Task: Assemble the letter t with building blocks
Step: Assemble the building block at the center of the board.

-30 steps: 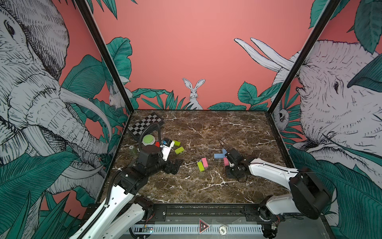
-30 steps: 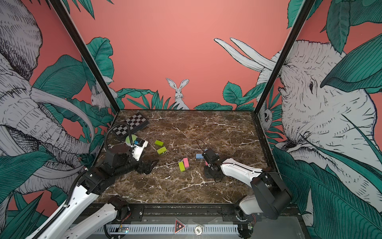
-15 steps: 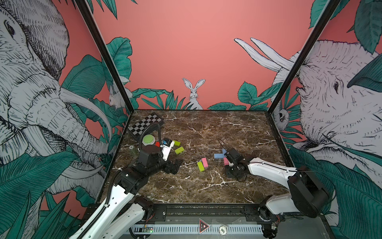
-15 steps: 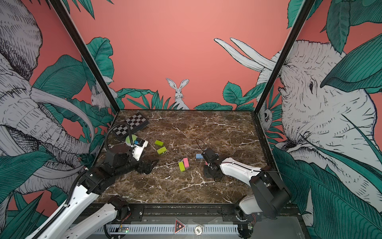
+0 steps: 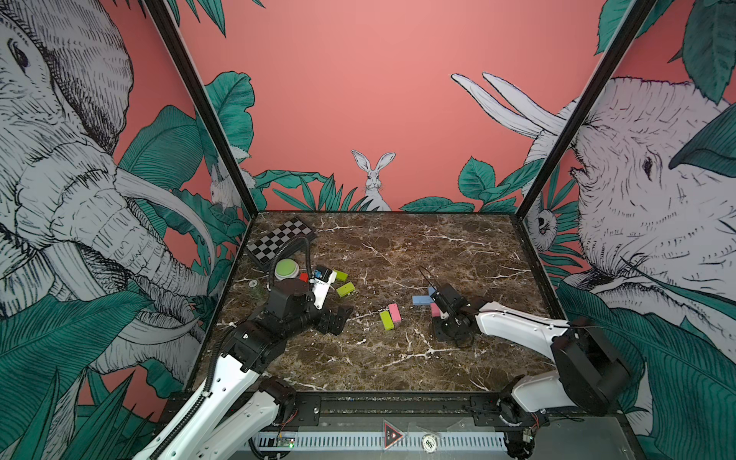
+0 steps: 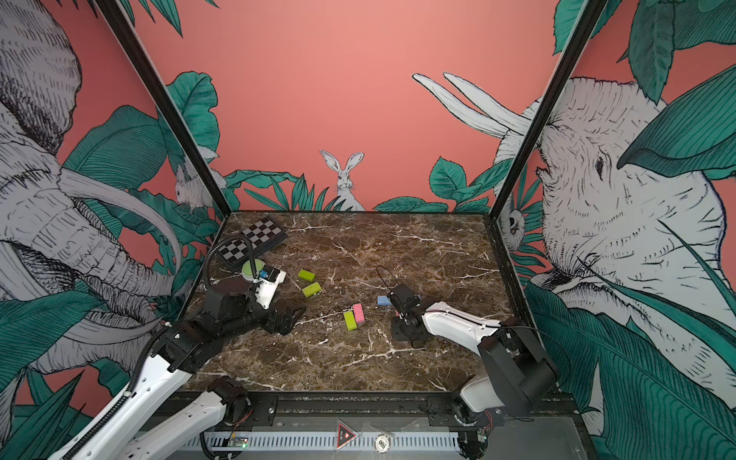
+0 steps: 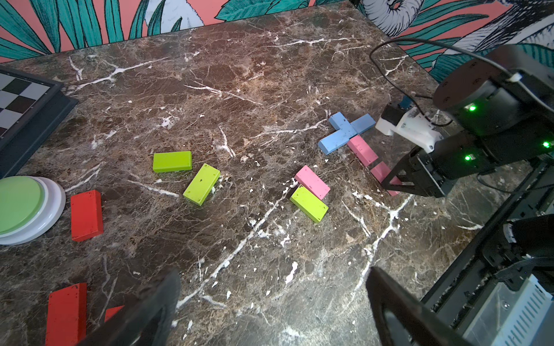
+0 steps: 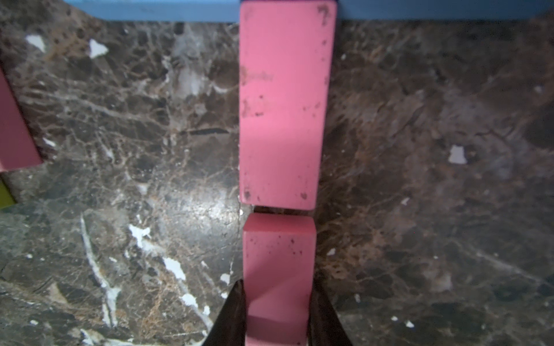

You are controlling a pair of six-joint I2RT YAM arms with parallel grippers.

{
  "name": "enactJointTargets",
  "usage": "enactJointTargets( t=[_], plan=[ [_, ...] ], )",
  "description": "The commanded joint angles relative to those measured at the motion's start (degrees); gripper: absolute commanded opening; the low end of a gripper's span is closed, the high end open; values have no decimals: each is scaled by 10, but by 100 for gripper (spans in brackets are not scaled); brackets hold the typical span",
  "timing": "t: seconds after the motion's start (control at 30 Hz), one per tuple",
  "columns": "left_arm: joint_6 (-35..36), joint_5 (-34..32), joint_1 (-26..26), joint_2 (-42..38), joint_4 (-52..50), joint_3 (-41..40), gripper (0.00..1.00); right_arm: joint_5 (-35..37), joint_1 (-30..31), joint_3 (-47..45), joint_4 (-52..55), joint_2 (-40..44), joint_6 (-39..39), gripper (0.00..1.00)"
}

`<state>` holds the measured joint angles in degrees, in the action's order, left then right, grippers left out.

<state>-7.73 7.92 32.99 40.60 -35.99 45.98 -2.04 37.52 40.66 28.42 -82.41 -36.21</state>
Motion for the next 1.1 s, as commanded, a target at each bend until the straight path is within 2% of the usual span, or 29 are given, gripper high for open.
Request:
enactJointTargets(
  t=[0.0,1.07],
  plan=[
    [2,-2,3,0,-4,-2,99,13,4,2,-3,-20,4,25],
    [2,0,3,0,-5,-1,99,22,4,12,7,-32,-6,32]
  ],
)
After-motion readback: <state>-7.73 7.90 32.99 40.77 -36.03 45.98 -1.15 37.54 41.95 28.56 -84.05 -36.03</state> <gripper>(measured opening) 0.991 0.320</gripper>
